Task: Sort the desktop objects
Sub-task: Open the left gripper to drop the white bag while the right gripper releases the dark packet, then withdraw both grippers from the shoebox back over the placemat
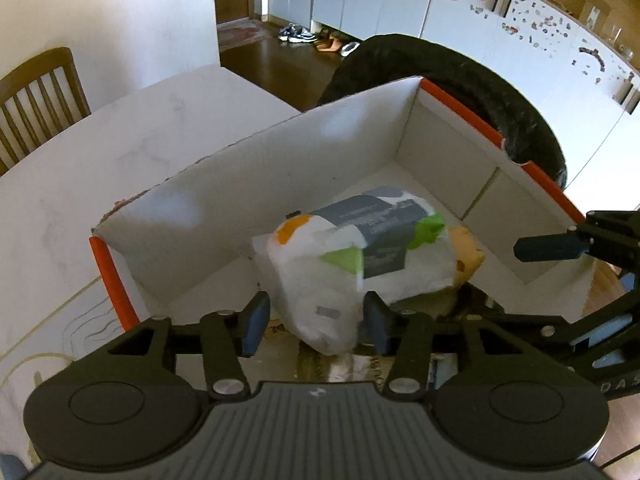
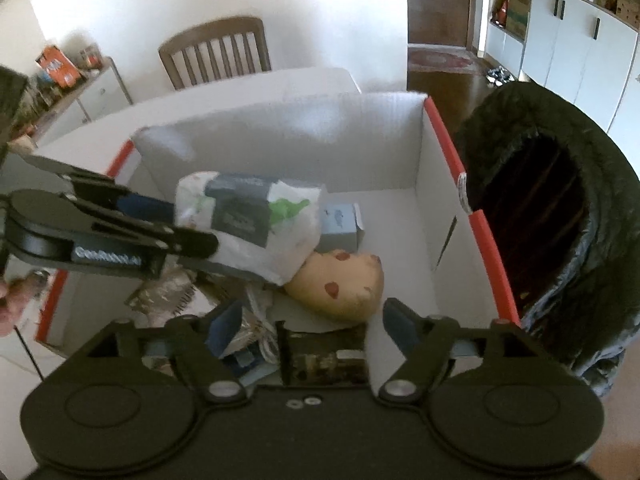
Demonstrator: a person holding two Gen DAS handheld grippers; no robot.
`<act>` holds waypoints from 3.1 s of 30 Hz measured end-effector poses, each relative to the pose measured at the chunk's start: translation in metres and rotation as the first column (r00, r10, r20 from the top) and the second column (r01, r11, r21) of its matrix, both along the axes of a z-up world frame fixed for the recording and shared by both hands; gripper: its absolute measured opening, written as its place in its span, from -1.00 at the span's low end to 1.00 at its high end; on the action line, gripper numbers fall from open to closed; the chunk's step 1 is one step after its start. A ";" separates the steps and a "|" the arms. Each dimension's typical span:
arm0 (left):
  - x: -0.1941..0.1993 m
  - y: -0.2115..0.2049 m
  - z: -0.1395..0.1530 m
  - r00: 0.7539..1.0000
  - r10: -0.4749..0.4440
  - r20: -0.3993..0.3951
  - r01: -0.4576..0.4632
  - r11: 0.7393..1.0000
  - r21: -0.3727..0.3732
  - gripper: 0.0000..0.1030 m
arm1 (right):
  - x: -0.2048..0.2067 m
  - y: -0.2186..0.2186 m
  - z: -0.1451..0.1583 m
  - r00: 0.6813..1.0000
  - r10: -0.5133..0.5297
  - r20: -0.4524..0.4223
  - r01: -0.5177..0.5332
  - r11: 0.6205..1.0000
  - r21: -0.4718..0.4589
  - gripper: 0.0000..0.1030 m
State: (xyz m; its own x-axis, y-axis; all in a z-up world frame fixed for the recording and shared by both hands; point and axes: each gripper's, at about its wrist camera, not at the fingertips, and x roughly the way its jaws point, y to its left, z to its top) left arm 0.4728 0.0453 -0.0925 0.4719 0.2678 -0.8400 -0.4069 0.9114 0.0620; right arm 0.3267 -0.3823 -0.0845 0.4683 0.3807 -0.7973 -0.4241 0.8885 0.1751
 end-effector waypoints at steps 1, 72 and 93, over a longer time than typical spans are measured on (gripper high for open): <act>-0.001 -0.001 0.001 1.000 -0.002 0.008 0.002 1.000 -0.005 0.09 | -0.001 -0.002 0.003 1.000 -0.001 0.004 0.001 1.000 0.011 0.52; -0.235 0.039 0.085 0.965 -0.025 0.261 0.033 0.999 -0.025 0.89 | -0.146 0.127 0.065 0.959 -0.101 0.263 0.068 0.989 0.131 0.98; -0.301 0.097 0.061 0.976 0.048 0.211 -0.049 0.999 0.000 0.89 | -0.178 0.230 0.029 0.973 -0.094 0.209 0.085 0.995 0.050 0.98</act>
State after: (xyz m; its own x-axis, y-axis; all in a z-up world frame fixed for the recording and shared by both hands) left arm 0.1723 0.1420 -0.0312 0.6249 0.2987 -0.7212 -0.4547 0.8903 -0.0252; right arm 0.1485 -0.1519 -0.0559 0.6577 0.3593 -0.6620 -0.3744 0.9186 0.1266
